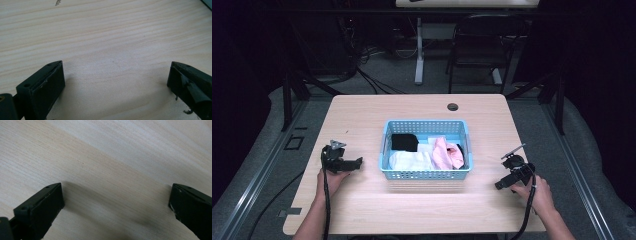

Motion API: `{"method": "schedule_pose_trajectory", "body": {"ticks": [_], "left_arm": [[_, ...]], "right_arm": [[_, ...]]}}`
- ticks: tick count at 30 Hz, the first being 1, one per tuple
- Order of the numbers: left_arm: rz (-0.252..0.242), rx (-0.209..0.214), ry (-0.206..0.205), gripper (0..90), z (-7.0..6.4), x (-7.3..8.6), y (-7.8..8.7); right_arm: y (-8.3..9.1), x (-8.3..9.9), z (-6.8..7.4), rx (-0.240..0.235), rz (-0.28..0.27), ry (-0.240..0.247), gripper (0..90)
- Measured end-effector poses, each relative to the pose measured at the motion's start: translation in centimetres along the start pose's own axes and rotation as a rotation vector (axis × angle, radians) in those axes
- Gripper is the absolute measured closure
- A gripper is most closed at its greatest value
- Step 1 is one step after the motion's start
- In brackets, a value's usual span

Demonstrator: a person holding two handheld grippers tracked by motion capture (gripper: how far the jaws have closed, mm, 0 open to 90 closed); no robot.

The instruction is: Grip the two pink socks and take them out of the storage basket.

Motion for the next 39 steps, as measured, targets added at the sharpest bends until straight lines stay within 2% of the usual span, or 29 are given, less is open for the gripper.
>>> {"method": "schedule_pose_trajectory", "body": {"ticks": [3,4,6,7,11,12,16,23,25,26,27,31,39], "left_arm": [[0.004,0.002,-0.003,1.1,0.0,0.0,0.0],[0.006,0.003,-0.003,1.1,0.0,-0.1,0.0],[0.012,0.004,-0.003,1.1,0.0,-0.1,-0.1],[0.003,0.001,-0.002,1.1,-0.1,-0.1,-0.1],[0.002,0.001,-0.001,1.1,-0.1,-0.1,-0.2],[0.002,0.001,-0.001,1.1,-0.1,-0.1,-0.2],[0.002,0.001,0.000,1.1,-0.1,-0.1,-0.2],[0.004,0.007,-0.003,1.1,-0.1,-0.2,-0.2],[0.004,0.009,-0.005,1.1,-0.1,-0.2,-0.2],[0.005,0.009,-0.005,1.1,-0.1,-0.2,-0.2],[0.005,0.009,-0.004,1.2,-0.1,-0.2,-0.2],[0.008,0.011,-0.006,1.3,-0.2,-0.1,0.0],[0.008,0.018,-0.011,1.2,-0.2,-0.2,-0.2]], "right_arm": [[0.0,0.1,0.1,0.002,-0.006,-0.007,0.0],[-0.1,0.2,0.2,0.001,-0.028,-0.025,0.0],[0.2,0.1,0.0,0.001,0.009,0.009,0.0],[-0.1,0.3,0.2,0.006,-0.030,-0.022,0.0],[-0.1,0.2,0.2,0.001,-0.025,-0.026,0.0],[0.0,0.1,0.1,-0.001,-0.001,-0.008,0.0],[0.0,0.1,0.1,-0.004,-0.004,0.000,0.0],[0.2,-0.2,0.2,0.005,0.029,0.029,0.0],[0.5,-0.4,0.3,0.011,0.016,0.032,0.0],[0.7,-0.5,0.4,0.003,-0.004,0.011,0.0],[1.0,-0.8,0.4,-0.007,0.008,0.020,0.0],[2.0,-1.4,0.7,-0.021,-0.021,0.012,0.0],[3.7,-2.9,1.8,-0.045,-0.070,0.038,0.5]]}}
Point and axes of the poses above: each handheld gripper's, and its own axes: y roughly backward along the jaws, x roughly out of its underside, z roughly to its left, the point moved 2 cm from there along -y, roughly forward along the jaws, and after that the axes turned 15 degrees about -z, right-handed, at the moved point
